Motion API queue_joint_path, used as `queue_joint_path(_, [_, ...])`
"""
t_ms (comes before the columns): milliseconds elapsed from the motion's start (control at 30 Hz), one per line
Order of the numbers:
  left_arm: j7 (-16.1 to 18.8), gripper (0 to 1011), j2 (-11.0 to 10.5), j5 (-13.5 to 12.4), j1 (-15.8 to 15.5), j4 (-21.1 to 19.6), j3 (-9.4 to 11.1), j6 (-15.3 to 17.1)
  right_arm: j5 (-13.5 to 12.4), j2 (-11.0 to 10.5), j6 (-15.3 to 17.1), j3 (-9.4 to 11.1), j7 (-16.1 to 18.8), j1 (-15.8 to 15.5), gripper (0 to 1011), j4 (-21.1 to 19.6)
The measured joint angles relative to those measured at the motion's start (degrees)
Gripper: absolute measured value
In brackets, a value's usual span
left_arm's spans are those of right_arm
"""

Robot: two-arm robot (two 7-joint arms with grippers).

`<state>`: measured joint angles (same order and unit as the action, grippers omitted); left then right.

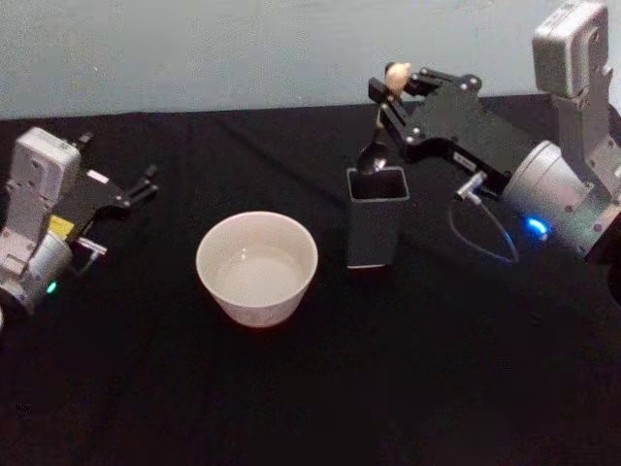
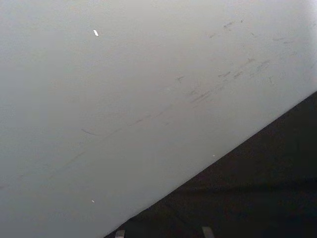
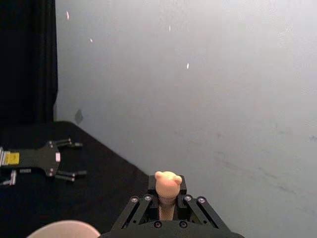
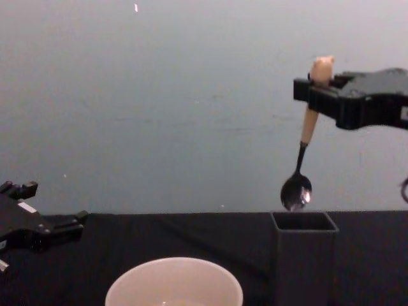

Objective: Pick up the stirring spoon with one hand, stir inside the cup, then place it back in its original position.

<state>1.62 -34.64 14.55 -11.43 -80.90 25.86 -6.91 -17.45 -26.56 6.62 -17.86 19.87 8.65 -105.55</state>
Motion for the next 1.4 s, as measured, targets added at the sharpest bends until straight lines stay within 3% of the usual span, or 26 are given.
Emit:
queue_joint_path(233, [0.0,1001,0.0,0.0,0.0,0.0,0.0,0.0,1.3,0.0,1.3,-0.4,-0.6,-0.7,197,0.4])
queue_joint_path(1067, [0.0,1001,0.0,0.0,0.0,0.0,0.0,0.0,4.7,3.8,6.0,-2.5,-1.7,-0.7,197,8.4])
queue_joint_path(1400, [0.0,1001,0.0,0.0,0.0,0.0,0.0,0.0,5.8,4.3,6.3,-2.6,-2.1,-0.5,197,9.2])
